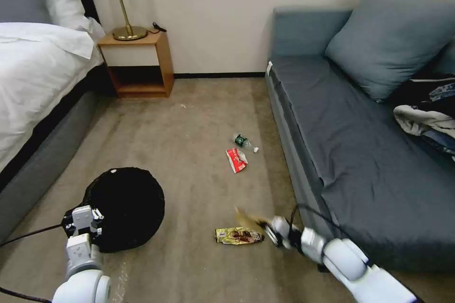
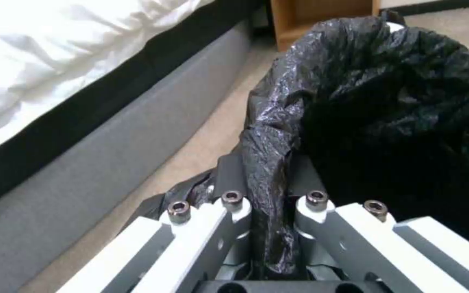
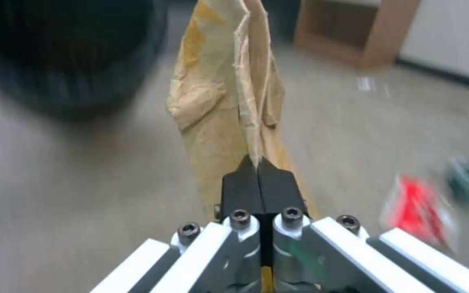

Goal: Pick up the trash bin, then pick up the garbage on the floor and place it into the trash bin.

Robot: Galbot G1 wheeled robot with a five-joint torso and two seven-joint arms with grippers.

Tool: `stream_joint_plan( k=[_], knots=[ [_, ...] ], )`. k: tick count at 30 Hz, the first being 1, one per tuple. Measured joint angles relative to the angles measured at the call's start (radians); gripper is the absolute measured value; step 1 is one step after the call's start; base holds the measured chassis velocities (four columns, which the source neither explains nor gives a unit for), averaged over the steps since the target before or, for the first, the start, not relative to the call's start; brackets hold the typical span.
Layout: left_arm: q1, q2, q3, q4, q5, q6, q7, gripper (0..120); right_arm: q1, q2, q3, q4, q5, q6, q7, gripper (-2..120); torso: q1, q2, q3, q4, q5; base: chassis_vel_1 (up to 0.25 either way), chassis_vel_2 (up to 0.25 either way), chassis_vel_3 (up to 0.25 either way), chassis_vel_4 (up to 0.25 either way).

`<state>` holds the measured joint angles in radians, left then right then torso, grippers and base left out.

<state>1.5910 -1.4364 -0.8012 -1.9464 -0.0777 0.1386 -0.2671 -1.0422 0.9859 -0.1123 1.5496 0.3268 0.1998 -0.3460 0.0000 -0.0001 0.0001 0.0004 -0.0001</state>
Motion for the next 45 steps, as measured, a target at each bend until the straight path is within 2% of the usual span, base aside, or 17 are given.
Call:
stream_joint_plan(
  k=[2, 3, 5, 7, 9, 13, 23, 32, 38, 41, 42, 44, 45],
  knots=[
    [0.001, -0.009, 0.003, -0.005, 0.001, 0.000, 0.002, 5, 0.096, 0.035, -0.129, -0.015, 0.091, 0.035, 0.085, 0, 0.000, 0.000, 0.000, -0.0002, -0.0001, 0.000, 0.000, 0.000, 0.000],
    [0.001, -0.009, 0.003, -0.005, 0.001, 0.000, 0.002, 5, 0.096, 0.035, -0.129, -0.015, 0.091, 0.035, 0.085, 0, 0.000, 0.000, 0.000, -0.0002, -0.0001, 0.000, 0.000, 0.000, 0.000],
    [0.001, -0.016, 0.006, -0.009, 0.002, 0.000, 0.004, 5, 0.222, 0.097, -0.270, -0.084, 0.120, 0.094, 0.155, 0, 0.000, 0.000, 0.000, -0.0001, 0.0000, 0.000, 0.000, 0.000, 0.000],
    [0.001, -0.018, 0.006, -0.010, 0.003, 0.000, 0.004, 5, 0.249, 0.111, -0.299, -0.105, 0.121, 0.110, 0.165, 0, 0.000, 0.000, 0.000, -0.0001, -0.0002, 0.000, 0.000, 0.000, 0.000],
    [0.001, -0.029, 0.006, -0.016, 0.008, 0.000, 0.006, 5, 0.358, 0.194, -0.431, -0.222, 0.112, 0.190, 0.211, 0, 0.000, 0.000, 0.000, 0.0000, -0.0001, 0.000, 0.000, 0.000, 0.000],
    [0.002, -0.040, 0.006, -0.026, 0.022, 0.000, 0.011, 5, 0.408, 0.269, -0.502, -0.302, 0.082, 0.245, 0.224, 0, 0.000, 0.000, 0.000, -0.0001, -0.0001, 0.000, 0.000, 0.000, 0.000],
    [0.002, -0.070, 0.015, -0.042, 0.028, -0.001, 0.029, 5, 0.386, 0.388, -0.533, -0.345, -0.051, 0.315, 0.242, 0, 0.000, 0.000, 0.000, -0.0004, -0.0002, 0.000, 0.000, 0.000, 0.000],
    [0.014, -0.087, 0.020, -0.059, 0.026, -0.002, 0.037, 5, 0.374, 0.469, -0.528, -0.386, -0.128, 0.306, 0.314, 0, 0.000, 0.000, 0.000, -0.0004, 0.0000, 0.000, 0.000, 0.000, 0.000],
    [0.022, -0.093, 0.020, -0.074, 0.026, -0.002, 0.039, 5, 0.369, 0.472, -0.543, -0.383, -0.148, 0.253, 0.360, 1, 0.000, 0.000, 0.000, -0.0004, 0.0000, 0.000, 0.000, 0.000, 0.000],
    [0.026, -0.094, 0.020, -0.078, 0.025, -0.002, 0.040, 5, 0.369, 0.460, -0.547, -0.364, -0.147, 0.210, 0.385, 16, 0.000, 0.000, 0.000, -0.0004, 0.0000, 0.000, 0.000, 0.000, 0.000],
    [0.026, -0.094, 0.020, -0.078, 0.025, -0.002, 0.040, 5, 0.369, 0.460, -0.547, -0.364, -0.147, 0.210, 0.385, 16, 0.000, 0.000, 0.000, -0.0004, 0.0000, 0.000, 0.000, 0.000, 0.000],
    [0.026, -0.094, 0.019, -0.078, 0.025, -0.001, 0.040, 5, 0.368, 0.453, -0.547, -0.353, -0.145, 0.202, 0.386, 23, 0.000, 0.000, 0.000, -0.0004, 0.0000, 0.000, 0.000, 0.000, 0.000],
    [0.026, -0.094, 0.019, -0.078, 0.024, -0.002, 0.040, 5, 0.364, 0.447, -0.546, -0.343, -0.145, 0.198, 0.386, 30, 0.000, 0.000, 0.000, -0.0004, 0.0000, 0.000, 0.000, 0.000, 0.000]
  ],
)
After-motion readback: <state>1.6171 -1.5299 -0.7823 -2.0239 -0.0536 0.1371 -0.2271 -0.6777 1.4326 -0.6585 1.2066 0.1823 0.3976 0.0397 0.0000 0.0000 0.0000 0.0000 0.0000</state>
